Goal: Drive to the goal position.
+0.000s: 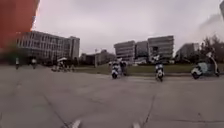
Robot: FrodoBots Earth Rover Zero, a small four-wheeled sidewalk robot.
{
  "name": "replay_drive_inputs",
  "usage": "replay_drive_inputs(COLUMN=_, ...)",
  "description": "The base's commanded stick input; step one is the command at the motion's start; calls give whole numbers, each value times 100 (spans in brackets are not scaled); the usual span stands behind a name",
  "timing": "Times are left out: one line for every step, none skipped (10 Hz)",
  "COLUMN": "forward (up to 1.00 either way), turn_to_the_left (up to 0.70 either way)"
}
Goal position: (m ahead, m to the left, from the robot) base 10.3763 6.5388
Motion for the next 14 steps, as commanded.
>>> replay_drive_inputs(forward=0, turn_to_the_left=70)
replay_drive_inputs(forward=0, turn_to_the_left=70)
replay_drive_inputs(forward=0, turn_to_the_left=70)
replay_drive_inputs(forward=0, turn_to_the_left=70)
replay_drive_inputs(forward=0, turn_to_the_left=70)
replay_drive_inputs(forward=0, turn_to_the_left=70)
replay_drive_inputs(forward=0, turn_to_the_left=70)
replay_drive_inputs(forward=0, turn_to_the_left=67)
replay_drive_inputs(forward=0, turn_to_the_left=62)
replay_drive_inputs(forward=0, turn_to_the_left=48)
replay_drive_inputs(forward=0, turn_to_the_left=16)
replay_drive_inputs(forward=21, turn_to_the_left=0)
replay_drive_inputs(forward=66, turn_to_the_left=0)
replay_drive_inputs(forward=70, turn_to_the_left=0)
